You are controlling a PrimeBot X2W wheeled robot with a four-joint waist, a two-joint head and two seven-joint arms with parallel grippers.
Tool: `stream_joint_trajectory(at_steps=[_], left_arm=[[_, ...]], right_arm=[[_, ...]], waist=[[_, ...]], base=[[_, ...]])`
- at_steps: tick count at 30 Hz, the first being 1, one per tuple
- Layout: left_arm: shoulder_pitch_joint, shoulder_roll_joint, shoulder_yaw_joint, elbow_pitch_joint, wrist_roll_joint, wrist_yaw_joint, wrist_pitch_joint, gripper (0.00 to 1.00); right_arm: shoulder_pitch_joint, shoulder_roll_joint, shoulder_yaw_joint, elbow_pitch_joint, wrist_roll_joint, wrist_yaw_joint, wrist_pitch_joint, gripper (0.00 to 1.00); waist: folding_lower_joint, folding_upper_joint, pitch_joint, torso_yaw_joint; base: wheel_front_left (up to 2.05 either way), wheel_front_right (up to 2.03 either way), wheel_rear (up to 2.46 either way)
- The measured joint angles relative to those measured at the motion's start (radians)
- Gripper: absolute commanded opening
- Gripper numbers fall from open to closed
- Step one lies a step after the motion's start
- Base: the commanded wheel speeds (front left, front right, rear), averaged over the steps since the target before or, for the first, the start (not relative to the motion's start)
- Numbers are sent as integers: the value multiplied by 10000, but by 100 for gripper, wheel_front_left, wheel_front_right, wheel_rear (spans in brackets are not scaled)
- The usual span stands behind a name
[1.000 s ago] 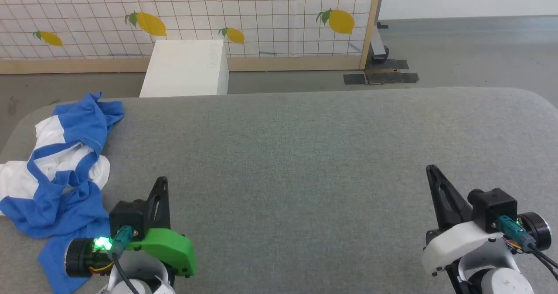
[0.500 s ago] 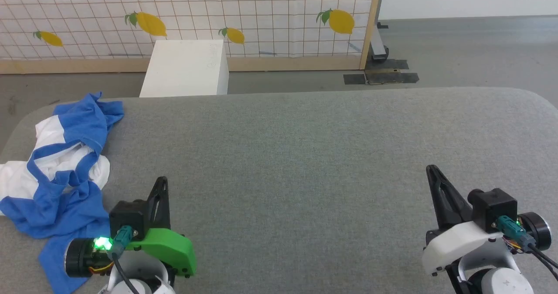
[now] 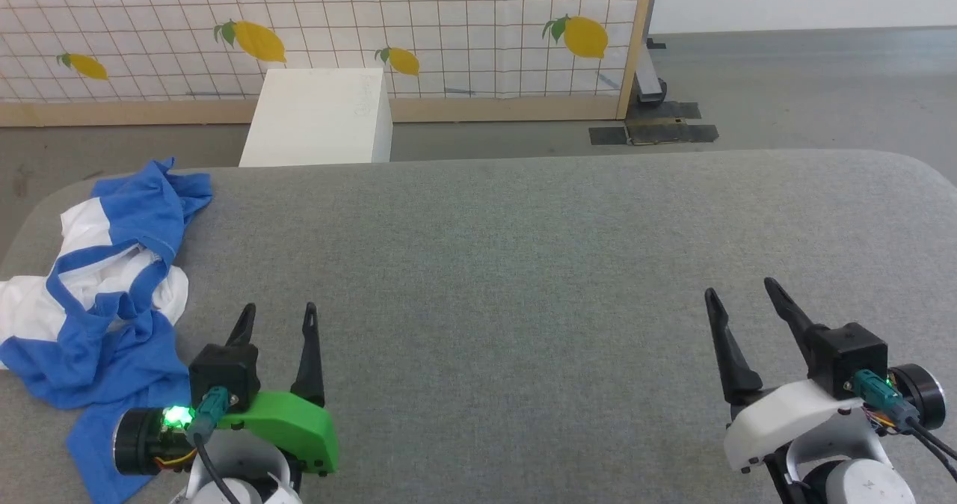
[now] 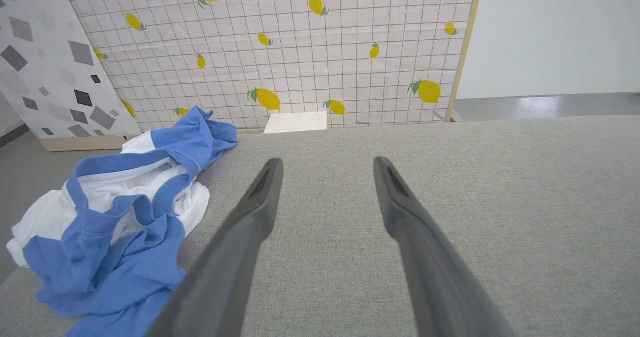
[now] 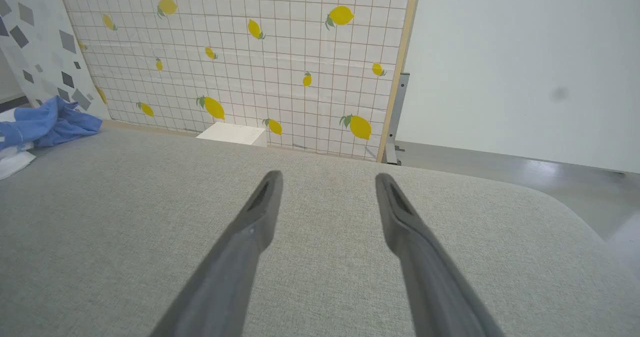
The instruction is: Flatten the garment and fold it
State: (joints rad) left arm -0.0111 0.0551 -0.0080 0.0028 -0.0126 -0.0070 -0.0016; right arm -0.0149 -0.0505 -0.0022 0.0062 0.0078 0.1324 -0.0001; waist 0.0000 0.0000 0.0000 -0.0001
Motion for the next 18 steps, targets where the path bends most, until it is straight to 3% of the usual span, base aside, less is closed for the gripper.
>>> stream_joint_trajectory(at_steps=[18], left_arm=[[2, 0, -86, 203, -228, 10, -339, 100]], right_arm=[[151, 0, -46, 111, 447, 0, -318, 100]], waist=[[0, 0, -34, 157]], base=[[0, 0, 0]])
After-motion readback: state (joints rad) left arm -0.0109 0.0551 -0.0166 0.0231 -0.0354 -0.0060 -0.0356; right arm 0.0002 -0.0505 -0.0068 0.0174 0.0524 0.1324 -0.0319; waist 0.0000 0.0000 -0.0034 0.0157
